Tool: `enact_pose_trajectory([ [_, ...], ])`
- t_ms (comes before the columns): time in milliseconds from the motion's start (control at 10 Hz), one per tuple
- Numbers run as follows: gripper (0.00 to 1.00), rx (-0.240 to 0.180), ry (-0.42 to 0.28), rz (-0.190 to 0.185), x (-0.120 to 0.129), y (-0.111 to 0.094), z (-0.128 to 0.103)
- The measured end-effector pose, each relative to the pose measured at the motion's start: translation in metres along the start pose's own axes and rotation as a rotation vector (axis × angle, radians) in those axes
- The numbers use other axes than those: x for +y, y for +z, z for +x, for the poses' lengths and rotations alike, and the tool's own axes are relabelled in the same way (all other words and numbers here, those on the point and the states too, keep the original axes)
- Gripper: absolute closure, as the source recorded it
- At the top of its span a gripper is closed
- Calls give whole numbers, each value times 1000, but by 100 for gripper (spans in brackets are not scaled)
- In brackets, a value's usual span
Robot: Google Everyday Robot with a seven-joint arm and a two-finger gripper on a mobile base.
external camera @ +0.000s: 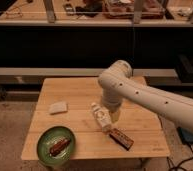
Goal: Move the arm in a circular motion
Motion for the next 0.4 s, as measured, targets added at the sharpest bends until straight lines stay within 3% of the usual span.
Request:
enact_pose_trajectory([
  [100,35,-13,-11,9,-11,-4,-3],
  [400,35,-14,-7,8,-10,-4,-1],
])
